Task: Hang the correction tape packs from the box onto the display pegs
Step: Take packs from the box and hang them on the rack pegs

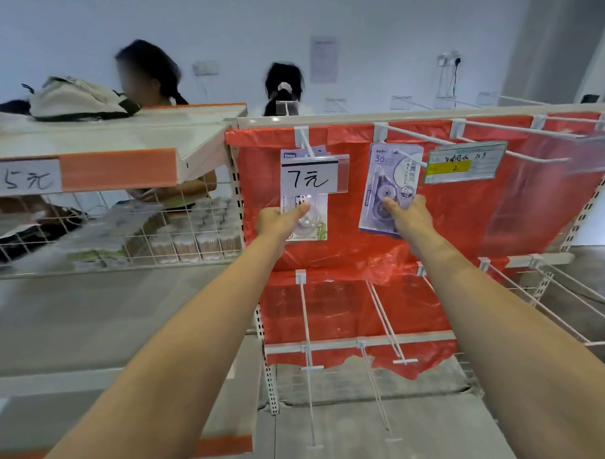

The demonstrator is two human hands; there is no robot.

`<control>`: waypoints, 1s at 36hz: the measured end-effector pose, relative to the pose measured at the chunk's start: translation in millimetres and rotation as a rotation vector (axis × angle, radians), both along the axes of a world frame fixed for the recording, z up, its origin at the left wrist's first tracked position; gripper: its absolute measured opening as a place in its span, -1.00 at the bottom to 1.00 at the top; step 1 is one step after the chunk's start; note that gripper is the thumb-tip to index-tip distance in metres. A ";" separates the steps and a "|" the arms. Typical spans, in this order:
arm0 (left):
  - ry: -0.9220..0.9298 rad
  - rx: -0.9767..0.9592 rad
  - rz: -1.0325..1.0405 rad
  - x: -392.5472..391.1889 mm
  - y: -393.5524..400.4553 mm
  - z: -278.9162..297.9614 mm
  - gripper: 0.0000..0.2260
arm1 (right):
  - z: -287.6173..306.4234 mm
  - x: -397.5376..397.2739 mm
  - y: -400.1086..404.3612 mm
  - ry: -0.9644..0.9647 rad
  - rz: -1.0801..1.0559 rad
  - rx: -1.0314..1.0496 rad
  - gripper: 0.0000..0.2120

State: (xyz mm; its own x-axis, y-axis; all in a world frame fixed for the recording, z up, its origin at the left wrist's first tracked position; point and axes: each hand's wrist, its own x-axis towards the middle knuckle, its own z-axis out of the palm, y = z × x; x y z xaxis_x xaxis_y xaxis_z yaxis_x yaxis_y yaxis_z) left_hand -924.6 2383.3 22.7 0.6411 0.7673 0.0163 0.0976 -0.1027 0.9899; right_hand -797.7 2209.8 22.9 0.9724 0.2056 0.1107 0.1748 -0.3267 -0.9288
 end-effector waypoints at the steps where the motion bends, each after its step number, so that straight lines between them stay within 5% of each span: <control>1: -0.005 -0.006 -0.009 1.2 1.9 -1.2 -0.63 | -1.5 0.7 1.7 -0.006 -0.007 0.007 -0.44; 10: -0.052 -0.053 -0.050 11.6 9.8 -6.3 -0.54 | -9.7 5.1 9.3 -0.031 -0.028 0.060 -0.46; 26: -0.067 -0.053 -0.069 7.5 9.3 -14.6 -0.73 | -16.2 -7.9 9.9 -0.069 -0.029 0.095 -0.61; 36: 0.137 0.072 -0.037 -13.2 -2.8 -40.5 -0.82 | -31.4 -24.9 -13.6 -0.077 -0.059 -0.215 -0.53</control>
State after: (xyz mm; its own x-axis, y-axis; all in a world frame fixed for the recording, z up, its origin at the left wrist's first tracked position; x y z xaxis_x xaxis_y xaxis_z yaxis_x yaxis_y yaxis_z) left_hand -937.8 2380.5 -17.7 0.6691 0.7429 -0.0189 0.2257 -0.1789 0.9576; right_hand -822.6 2196.3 -8.5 0.9739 0.1750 0.1444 0.2166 -0.5273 -0.8216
